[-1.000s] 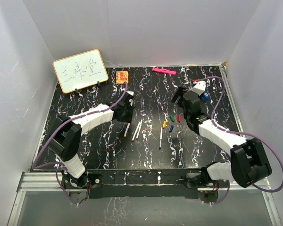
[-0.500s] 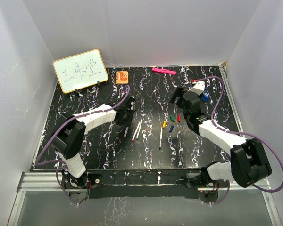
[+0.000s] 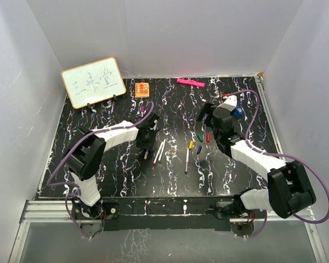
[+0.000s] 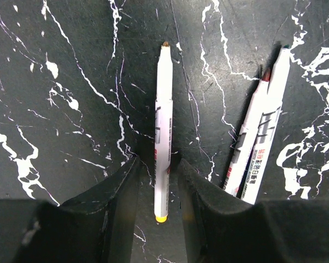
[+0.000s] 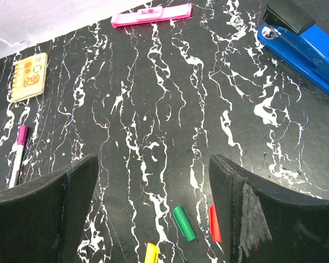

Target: Insert the pens into the pen caps

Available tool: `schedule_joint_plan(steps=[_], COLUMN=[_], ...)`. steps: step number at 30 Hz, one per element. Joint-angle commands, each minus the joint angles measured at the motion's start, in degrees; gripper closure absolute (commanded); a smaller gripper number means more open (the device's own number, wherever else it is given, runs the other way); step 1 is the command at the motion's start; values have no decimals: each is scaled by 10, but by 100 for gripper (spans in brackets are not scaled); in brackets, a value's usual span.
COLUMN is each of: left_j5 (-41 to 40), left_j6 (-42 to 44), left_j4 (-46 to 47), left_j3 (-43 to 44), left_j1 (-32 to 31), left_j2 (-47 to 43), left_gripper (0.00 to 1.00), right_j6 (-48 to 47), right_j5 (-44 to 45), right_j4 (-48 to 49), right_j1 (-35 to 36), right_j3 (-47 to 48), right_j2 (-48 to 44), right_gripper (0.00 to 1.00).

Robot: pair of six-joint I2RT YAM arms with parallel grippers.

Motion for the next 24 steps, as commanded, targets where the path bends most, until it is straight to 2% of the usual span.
schedule_joint_plan(steps=[1,11,18,24], left_j5=[13,-8,-5,-3], left_j6=[13,50,53,56], left_j4=[-34,-117,-115,-119], left_j3=[23,69,83,95], left_j1=[-2,-2,-2,-2], left_j2=[16,71,107,140], left_gripper=[68,72,72,77], right_j6=[7,14,14,13], right_j5=[-1,-4,-5,-3], right_j4=[36,45,47,47], right_j1=[-2,-3,-3,-2], right_j3=[-4,-4,-5,-7], right_j2=[-13,-10,-7,-8], right_gripper=[20,20,20,20])
